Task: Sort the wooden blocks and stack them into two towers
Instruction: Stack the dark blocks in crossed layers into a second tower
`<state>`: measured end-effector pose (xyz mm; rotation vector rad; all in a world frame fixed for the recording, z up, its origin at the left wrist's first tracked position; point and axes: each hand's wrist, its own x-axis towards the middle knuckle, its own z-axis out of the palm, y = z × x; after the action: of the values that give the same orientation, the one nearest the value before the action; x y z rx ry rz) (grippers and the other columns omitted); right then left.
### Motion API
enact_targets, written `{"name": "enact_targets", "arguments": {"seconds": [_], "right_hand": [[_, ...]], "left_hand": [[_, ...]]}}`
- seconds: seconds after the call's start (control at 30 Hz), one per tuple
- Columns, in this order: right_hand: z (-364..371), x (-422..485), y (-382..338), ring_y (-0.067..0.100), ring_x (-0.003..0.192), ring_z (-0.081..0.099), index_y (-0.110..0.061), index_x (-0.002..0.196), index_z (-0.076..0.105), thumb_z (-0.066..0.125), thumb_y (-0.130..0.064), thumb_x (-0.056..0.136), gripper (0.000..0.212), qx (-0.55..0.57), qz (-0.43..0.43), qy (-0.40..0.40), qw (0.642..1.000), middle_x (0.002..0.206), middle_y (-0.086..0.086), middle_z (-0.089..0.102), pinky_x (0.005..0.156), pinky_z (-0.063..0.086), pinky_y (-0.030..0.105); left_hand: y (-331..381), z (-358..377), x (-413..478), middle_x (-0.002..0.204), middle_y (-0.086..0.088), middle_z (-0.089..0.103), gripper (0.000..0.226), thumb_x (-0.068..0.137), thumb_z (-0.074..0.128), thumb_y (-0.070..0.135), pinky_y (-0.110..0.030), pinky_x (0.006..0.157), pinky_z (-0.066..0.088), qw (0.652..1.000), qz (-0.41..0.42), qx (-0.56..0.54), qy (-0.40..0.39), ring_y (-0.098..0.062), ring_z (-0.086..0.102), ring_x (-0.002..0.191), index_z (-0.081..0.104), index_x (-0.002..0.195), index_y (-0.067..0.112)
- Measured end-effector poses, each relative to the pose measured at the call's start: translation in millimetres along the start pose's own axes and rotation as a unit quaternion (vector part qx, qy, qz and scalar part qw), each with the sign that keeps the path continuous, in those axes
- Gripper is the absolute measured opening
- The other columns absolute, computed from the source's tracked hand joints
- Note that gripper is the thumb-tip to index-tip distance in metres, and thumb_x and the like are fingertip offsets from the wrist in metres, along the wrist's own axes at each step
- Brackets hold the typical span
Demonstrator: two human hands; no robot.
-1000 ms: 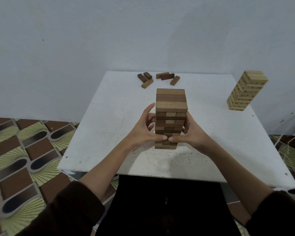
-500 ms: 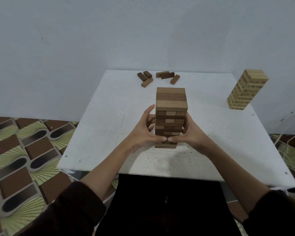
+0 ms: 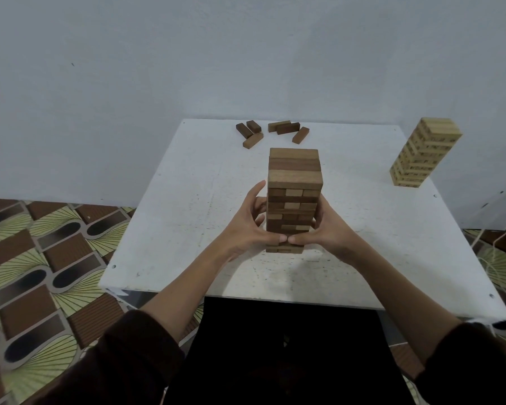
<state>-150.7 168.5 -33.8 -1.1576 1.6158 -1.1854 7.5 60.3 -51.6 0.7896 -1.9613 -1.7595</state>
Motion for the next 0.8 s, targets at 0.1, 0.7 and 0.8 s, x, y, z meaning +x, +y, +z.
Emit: {"name": "enact_targets", "arguments": {"seconds": [0.1,0.7,0.8], "right_hand": [[-0.5,0.7,0.7,0.014,0.123,0.047,-0.042,0.126,0.035,0.086,-0.014,0.059,0.089,0.001,0.0,0.0,1.0,0.13,-0.005,0.05,0.112,0.031,0.044],[0.0,-3.4,8.5,0.002,0.118,0.048,-0.047,0.122,0.033,0.087,-0.012,0.058,0.091,0.005,-0.019,-0.024,1.0,0.128,-0.007,0.048,0.088,0.043,0.01],[1.0,-2.5,7.6,-0.002,0.112,0.05,-0.045,0.12,0.033,0.082,0.0,0.063,0.087,0.01,-0.02,-0.023,0.999,0.125,-0.009,0.049,0.08,0.043,0.003]], "left_hand": [[1.0,1.6,0.1,0.125,0.002,0.056,0.105,0.063,0.084,-0.001,-0.043,0.111,0.036,1.0,-0.006,-0.001,0.007,-0.007,0.053,0.119,0.024,0.146,0.023],[-11.6,2.7,-1.2,0.128,0.004,0.052,0.109,0.063,0.082,-0.006,-0.044,0.109,0.038,1.0,-0.015,-0.006,-0.008,-0.014,0.051,0.123,0.02,0.147,0.023],[-13.6,3.1,0.4,0.126,0.003,0.053,0.109,0.063,0.082,-0.007,-0.045,0.11,0.037,1.0,-0.012,-0.008,-0.006,-0.012,0.052,0.122,0.02,0.148,0.023]]}}
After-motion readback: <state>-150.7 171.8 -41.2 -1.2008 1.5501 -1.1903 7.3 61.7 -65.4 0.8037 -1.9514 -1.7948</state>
